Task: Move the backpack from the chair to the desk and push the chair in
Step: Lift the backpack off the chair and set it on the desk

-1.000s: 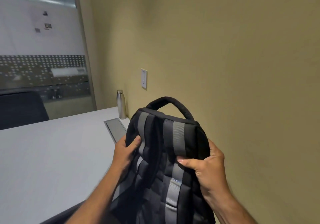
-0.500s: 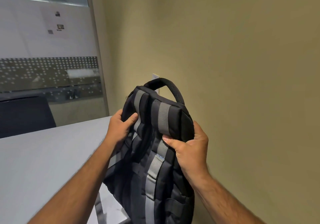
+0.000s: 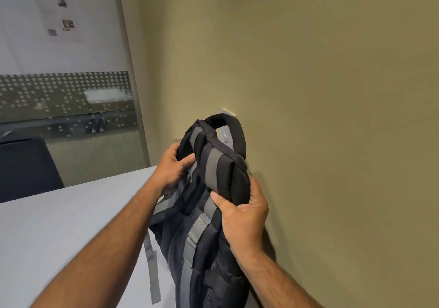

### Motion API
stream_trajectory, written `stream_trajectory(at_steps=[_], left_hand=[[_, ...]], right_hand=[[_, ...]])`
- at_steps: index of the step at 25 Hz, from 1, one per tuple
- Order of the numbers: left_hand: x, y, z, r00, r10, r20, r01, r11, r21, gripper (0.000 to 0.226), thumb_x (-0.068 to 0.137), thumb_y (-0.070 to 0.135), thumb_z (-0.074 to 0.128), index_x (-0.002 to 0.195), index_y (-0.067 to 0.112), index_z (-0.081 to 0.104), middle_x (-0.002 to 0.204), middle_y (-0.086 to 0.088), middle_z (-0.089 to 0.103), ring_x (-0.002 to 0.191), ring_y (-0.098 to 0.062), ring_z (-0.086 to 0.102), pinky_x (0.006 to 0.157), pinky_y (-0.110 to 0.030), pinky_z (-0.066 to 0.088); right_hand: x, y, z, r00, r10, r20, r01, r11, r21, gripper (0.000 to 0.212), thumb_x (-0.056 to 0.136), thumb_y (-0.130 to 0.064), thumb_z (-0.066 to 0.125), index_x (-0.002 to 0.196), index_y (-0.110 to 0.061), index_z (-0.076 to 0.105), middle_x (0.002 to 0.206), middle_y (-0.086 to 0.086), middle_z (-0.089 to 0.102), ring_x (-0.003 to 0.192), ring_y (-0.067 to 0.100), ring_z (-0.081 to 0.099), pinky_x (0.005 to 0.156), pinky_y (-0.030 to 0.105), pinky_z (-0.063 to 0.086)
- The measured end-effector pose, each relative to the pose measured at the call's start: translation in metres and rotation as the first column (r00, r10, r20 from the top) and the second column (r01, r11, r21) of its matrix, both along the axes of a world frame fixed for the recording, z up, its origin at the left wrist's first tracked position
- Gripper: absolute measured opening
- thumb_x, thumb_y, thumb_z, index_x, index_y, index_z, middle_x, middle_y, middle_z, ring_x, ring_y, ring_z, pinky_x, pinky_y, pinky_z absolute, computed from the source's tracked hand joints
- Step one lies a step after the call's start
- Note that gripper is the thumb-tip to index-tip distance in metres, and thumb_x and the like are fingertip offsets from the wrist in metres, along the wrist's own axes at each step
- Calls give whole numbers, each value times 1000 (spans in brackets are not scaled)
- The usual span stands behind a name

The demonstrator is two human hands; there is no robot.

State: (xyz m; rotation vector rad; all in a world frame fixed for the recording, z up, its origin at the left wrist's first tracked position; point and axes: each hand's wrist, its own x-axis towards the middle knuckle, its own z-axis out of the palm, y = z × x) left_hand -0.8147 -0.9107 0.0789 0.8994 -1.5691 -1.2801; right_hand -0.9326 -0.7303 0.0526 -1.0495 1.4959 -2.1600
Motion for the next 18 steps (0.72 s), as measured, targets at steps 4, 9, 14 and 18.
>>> stream_trajectory(at_steps=[4,9,14,18], left_hand=[[-5,-35,-17,997,-79,26,77,993,85,31,97,23,69,124,21,54,117,-3,67,104,-20,68,71,-23,62],[1,-56,-51,990,-92,103,76,986,147,39,98,22,67,133,18,49,130,-10,62,121,-31,62,103,-51,55],[0,-60,-64,983,-59,172,35,990,135,39,101,22,63,136,16,47,137,-11,58,126,-32,58,111,-56,48],[-6,-52,-66,959,-102,263,61,985,159,44,102,23,59,143,19,42,146,-8,53,134,-31,52,115,-54,44]], right_hand=[[13,-34,-20,998,-43,-42,45,997,69,68,74,-5,94,134,-25,68,128,-10,73,120,11,69,107,46,57],[21,-52,-42,993,-73,-97,86,987,135,82,72,2,93,118,-60,63,123,-29,70,118,2,68,107,31,56],[14,-60,-60,988,-96,-117,121,966,228,70,72,-7,96,127,-38,65,124,-20,72,116,2,68,106,35,58],[-2,-53,-64,983,-152,-104,178,931,319,76,69,-20,99,136,-20,64,127,-7,72,118,15,68,107,47,57]])
